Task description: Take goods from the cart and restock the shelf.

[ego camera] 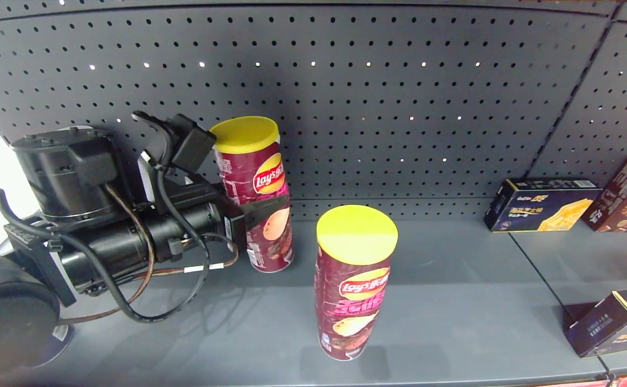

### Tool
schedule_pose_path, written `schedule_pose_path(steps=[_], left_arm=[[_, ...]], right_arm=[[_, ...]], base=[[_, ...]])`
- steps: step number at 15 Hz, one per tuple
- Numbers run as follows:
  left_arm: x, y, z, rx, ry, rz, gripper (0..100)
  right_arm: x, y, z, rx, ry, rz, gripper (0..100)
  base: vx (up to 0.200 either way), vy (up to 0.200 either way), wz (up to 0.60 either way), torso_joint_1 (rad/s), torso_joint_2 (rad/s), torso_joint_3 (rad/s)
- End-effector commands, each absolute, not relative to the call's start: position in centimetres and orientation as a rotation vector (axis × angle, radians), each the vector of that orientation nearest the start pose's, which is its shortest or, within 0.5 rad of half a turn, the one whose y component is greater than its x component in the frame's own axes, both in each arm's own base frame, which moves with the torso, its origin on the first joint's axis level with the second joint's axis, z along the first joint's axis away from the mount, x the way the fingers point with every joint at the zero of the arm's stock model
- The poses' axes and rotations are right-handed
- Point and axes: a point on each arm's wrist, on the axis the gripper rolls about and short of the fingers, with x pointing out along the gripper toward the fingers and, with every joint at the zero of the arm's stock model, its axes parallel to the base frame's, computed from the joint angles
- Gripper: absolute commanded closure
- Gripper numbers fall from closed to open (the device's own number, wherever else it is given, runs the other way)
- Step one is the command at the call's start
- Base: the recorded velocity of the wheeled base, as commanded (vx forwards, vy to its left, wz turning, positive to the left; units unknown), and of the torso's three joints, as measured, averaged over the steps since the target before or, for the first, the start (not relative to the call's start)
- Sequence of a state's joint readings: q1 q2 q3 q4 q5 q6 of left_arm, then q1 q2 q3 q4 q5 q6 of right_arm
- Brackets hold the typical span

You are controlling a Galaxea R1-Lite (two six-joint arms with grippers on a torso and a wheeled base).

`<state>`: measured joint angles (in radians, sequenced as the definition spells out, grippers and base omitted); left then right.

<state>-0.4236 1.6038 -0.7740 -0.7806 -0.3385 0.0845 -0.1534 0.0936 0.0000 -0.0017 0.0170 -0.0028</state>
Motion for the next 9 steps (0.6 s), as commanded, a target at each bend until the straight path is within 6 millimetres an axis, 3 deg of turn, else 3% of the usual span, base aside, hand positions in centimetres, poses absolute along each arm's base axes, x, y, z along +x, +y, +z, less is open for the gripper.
schedule_pose_path(steps=[1, 9], left_arm=[[26.9, -12.8, 21.2, 0.084, 0.032, -0.763, 100], [30.3, -14.5, 20.0, 0.142, 0.047, -0.916, 100]], right_arm=[[-1.5, 0.3, 7.7, 0.005, 0.094, -0.136, 0], [-1.5, 0.3, 7.7, 0.005, 0.094, -0.136, 0]], base=[[0.000, 0.000, 0.00, 0.000, 0.00, 0.000], [0.000, 0.000, 0.00, 0.000, 0.00, 0.000]])
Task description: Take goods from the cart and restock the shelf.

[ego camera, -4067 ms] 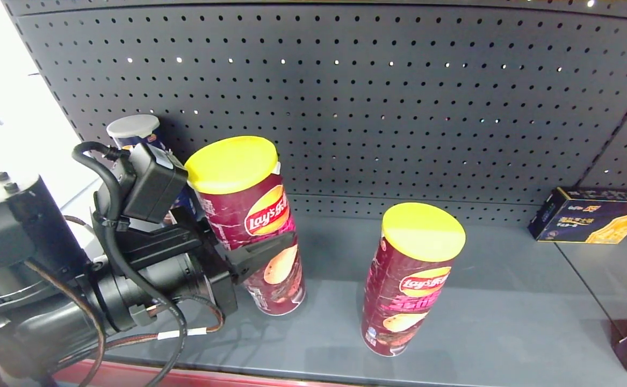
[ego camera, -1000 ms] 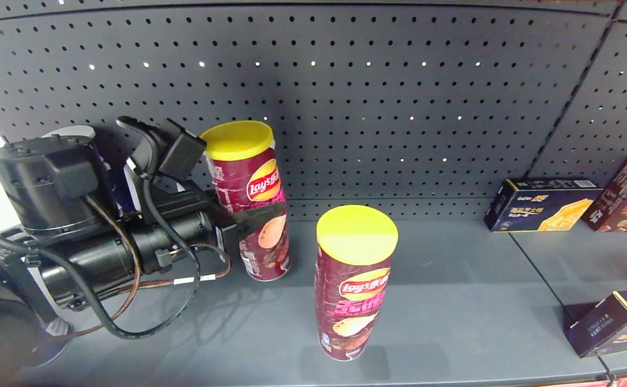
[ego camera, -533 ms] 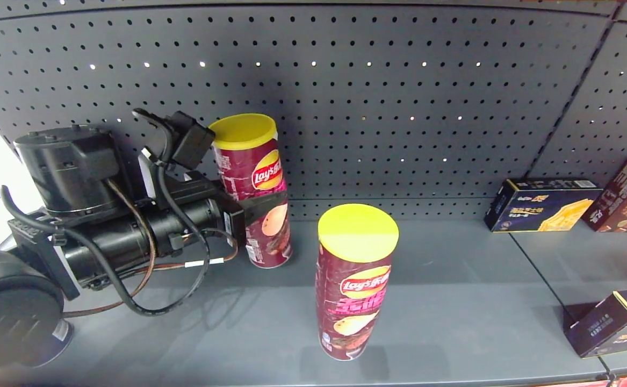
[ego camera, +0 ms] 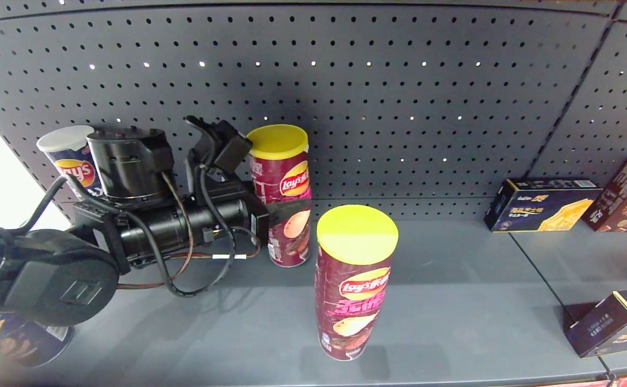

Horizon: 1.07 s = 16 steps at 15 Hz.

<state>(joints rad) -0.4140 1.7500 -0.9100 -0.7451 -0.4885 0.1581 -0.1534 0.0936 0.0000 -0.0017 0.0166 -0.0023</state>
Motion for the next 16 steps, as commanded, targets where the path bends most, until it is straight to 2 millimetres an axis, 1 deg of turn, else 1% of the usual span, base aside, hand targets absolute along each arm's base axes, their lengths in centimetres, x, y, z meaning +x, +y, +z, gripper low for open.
schedule_pose_path(steps=[1, 7, 12, 13, 16], left_arm=[[30.7, -14.7, 20.0, 0.142, 0.052, -0.927, 100], [32.6, -15.9, 20.1, 0.141, 0.032, -0.943, 100], [33.0, -16.1, 19.7, 0.141, 0.043, -0.943, 100], [33.2, -16.2, 19.3, 0.140, 0.053, -0.946, 100], [33.7, -16.6, 19.3, 0.141, 0.046, -0.948, 100]], right_arm=[[-1.5, 0.3, 7.7, 0.005, 0.094, -0.136, 0], [-1.5, 0.3, 7.7, 0.005, 0.094, -0.136, 0], [-1.5, 0.3, 7.7, 0.005, 0.094, -0.136, 0], [-1.5, 0.3, 7.7, 0.005, 0.094, -0.136, 0], [-1.5, 0.3, 7.7, 0.005, 0.094, -0.136, 0]], base=[[0.000, 0.000, 0.00, 0.000, 0.00, 0.000], [0.000, 0.000, 0.00, 0.000, 0.00, 0.000], [0.000, 0.000, 0.00, 0.000, 0.00, 0.000], [0.000, 0.000, 0.00, 0.000, 0.00, 0.000], [0.000, 0.000, 0.00, 0.000, 0.00, 0.000]])
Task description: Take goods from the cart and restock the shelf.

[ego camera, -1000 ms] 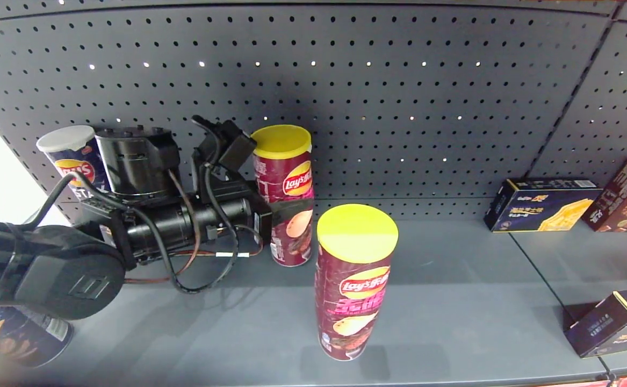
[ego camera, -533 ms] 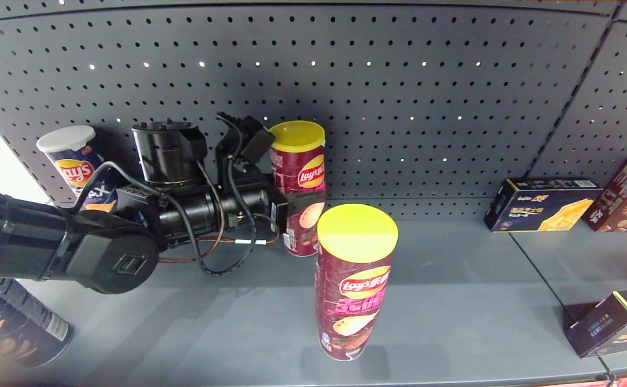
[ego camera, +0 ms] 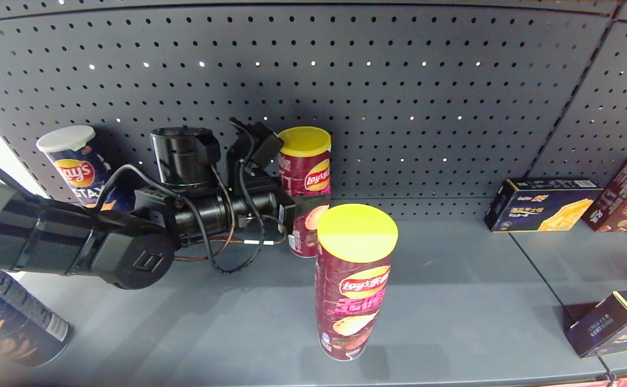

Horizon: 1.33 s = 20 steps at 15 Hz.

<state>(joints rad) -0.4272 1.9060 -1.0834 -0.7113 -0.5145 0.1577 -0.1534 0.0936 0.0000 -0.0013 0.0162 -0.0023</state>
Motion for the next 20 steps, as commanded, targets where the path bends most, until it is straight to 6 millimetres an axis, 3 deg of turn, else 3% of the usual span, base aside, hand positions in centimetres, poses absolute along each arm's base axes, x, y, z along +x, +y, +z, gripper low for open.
schedule_pose_path(steps=[1, 9, 10, 13, 20], left_arm=[[33.8, -16.6, 19.3, 0.139, 0.045, -0.948, 100], [34.3, -17.4, 18.2, 0.143, 0.067, -0.959, 100], [34.3, -17.4, 18.1, 0.145, 0.069, -0.959, 0], [34.1, -17.2, 17.9, 0.143, 0.076, -0.953, 0], [30.4, -14.4, 18.5, 0.149, 0.070, -0.865, 0]], right_arm=[[-1.5, 0.3, 7.7, 0.005, 0.094, -0.136, 0], [-1.5, 0.3, 7.7, 0.005, 0.094, -0.136, 0], [-1.5, 0.3, 7.7, 0.005, 0.094, -0.136, 0], [-1.5, 0.3, 7.7, 0.005, 0.094, -0.136, 0], [-1.5, 0.3, 7.7, 0.005, 0.094, -0.136, 0]], base=[[0.000, 0.000, 0.00, 0.000, 0.00, 0.000], [0.000, 0.000, 0.00, 0.000, 0.00, 0.000], [0.000, 0.000, 0.00, 0.000, 0.00, 0.000], [0.000, 0.000, 0.00, 0.000, 0.00, 0.000], [0.000, 0.000, 0.00, 0.000, 0.00, 0.000]])
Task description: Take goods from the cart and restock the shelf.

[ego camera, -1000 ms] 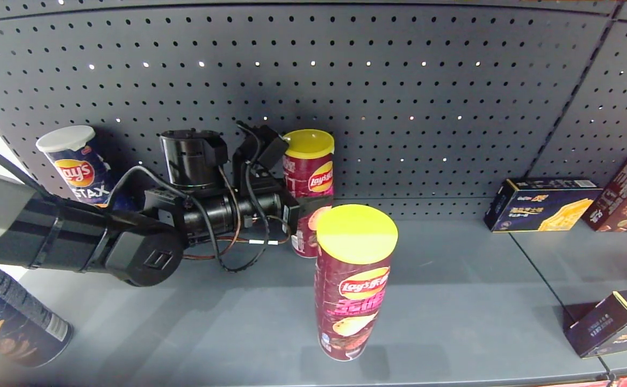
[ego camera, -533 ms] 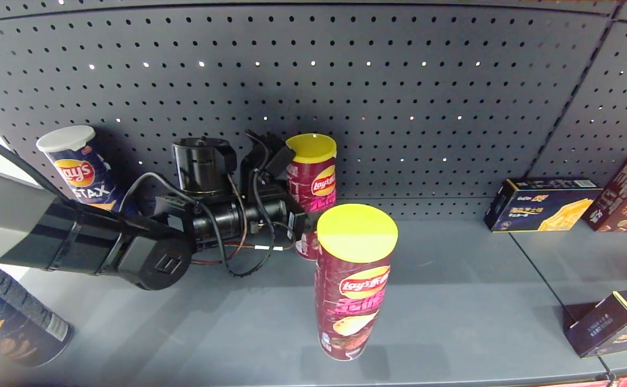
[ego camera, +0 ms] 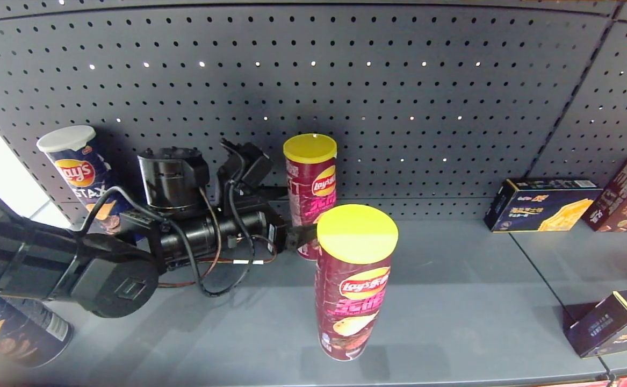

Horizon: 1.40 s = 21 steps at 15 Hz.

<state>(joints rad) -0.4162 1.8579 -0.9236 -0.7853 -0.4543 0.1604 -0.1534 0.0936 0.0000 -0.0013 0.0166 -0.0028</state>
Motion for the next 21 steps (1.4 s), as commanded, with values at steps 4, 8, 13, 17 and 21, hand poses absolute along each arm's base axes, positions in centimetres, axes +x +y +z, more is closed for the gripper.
schedule_pose_path(steps=[4, 8, 13, 17, 21], left_arm=[[29.5, -13.8, 17.2, 0.192, 0.097, -0.800, 0], [29.7, -13.7, 17.2, 0.203, 0.102, -0.741, 0], [29.9, -13.3, 17.3, 0.204, 0.104, -0.695, 0], [30.1, -13.0, 17.4, 0.203, 0.105, -0.659, 0], [30.4, -12.8, 17.5, 0.188, 0.108, -0.622, 0]], right_arm=[[-1.5, 0.3, 7.7, 0.005, 0.094, -0.136, 0], [-1.5, 0.3, 7.7, 0.005, 0.094, -0.136, 0], [-1.5, 0.3, 7.7, 0.005, 0.094, -0.136, 0], [-1.5, 0.3, 7.7, 0.005, 0.094, -0.136, 0], [-1.5, 0.3, 7.7, 0.005, 0.094, -0.136, 0]], base=[[0.000, 0.000, 0.00, 0.000, 0.00, 0.000], [0.000, 0.000, 0.00, 0.000, 0.00, 0.000], [0.000, 0.000, 0.00, 0.000, 0.00, 0.000], [0.000, 0.000, 0.00, 0.000, 0.00, 0.000], [0.000, 0.000, 0.00, 0.000, 0.00, 0.000]])
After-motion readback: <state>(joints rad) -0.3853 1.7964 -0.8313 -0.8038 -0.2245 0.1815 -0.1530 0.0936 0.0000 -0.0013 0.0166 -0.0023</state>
